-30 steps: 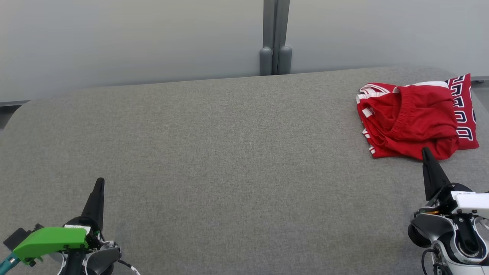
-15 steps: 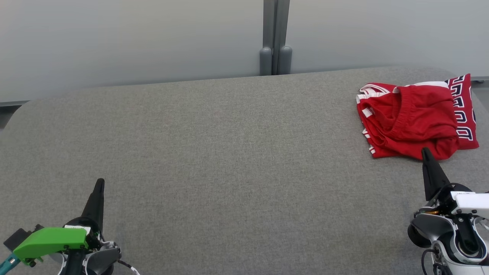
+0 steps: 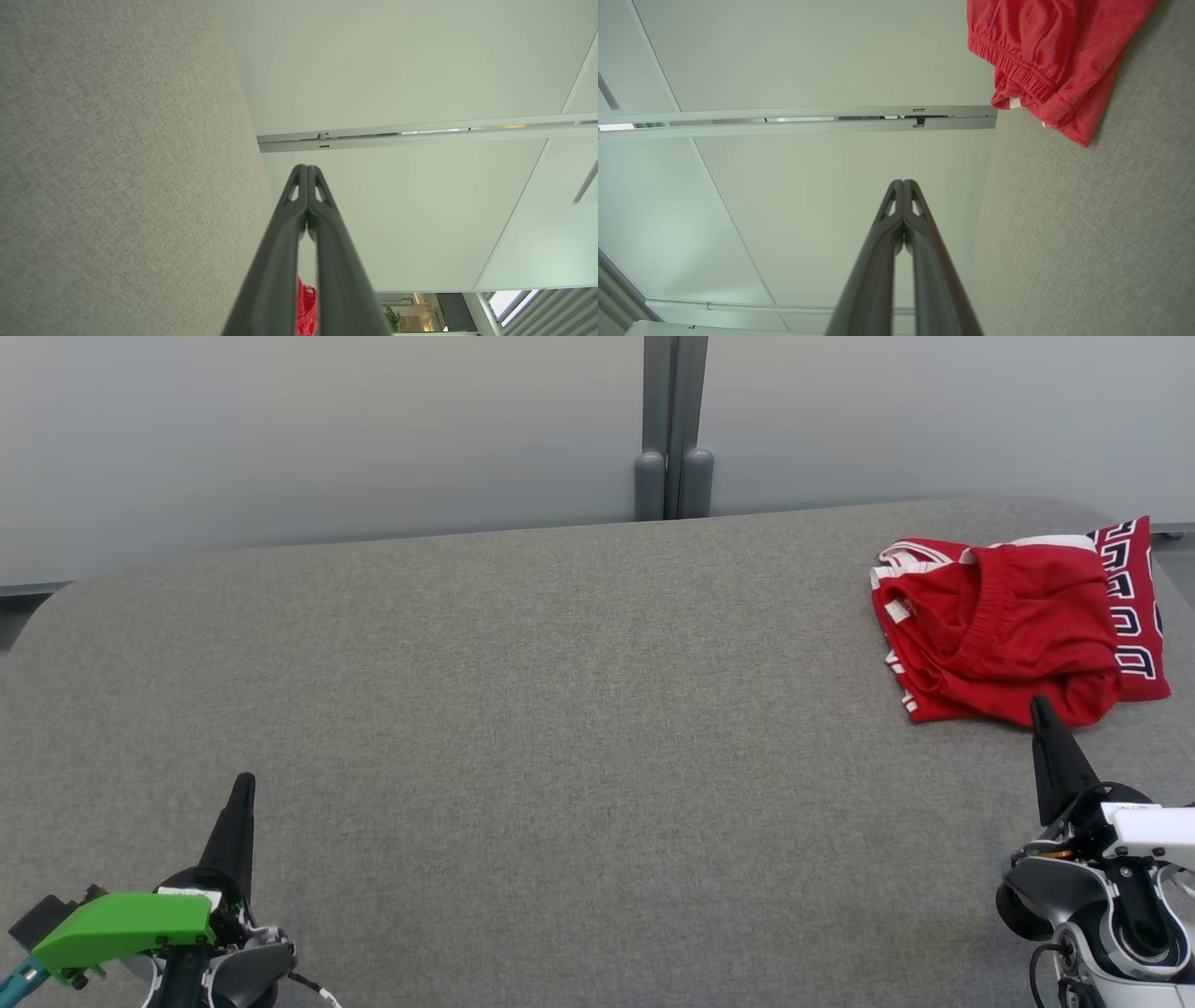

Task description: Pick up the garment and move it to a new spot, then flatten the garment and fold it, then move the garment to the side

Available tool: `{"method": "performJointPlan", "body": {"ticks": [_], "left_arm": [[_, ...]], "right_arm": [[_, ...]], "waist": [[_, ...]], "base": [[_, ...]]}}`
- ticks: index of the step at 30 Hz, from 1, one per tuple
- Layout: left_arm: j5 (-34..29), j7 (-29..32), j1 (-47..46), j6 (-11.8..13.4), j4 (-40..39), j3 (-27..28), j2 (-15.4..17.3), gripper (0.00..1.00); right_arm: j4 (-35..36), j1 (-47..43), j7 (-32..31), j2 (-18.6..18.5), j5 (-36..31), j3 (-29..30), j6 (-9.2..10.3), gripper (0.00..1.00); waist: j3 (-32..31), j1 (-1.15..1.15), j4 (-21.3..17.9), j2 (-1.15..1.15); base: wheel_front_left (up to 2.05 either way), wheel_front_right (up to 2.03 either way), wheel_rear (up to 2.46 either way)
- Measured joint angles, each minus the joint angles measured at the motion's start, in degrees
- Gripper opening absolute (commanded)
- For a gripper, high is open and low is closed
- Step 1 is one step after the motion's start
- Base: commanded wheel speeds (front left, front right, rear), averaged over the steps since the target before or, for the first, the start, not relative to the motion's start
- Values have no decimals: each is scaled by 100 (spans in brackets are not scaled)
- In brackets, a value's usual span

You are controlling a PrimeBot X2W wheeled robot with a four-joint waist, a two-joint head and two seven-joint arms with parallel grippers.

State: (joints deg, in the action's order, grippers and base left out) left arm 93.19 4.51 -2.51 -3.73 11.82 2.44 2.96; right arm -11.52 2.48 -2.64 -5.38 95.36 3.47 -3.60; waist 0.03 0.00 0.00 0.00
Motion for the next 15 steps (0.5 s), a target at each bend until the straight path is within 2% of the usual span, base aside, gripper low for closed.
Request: {"method": "performJointPlan", "body": {"ticks": [15], "left_arm": [[0,0,-1,-31,10,4,0,0]], "right_arm": [[-11,6,0,2,0,3,-1,0]], "waist": [[-1,0,0,0]], "base": [[0,0,0]]}}
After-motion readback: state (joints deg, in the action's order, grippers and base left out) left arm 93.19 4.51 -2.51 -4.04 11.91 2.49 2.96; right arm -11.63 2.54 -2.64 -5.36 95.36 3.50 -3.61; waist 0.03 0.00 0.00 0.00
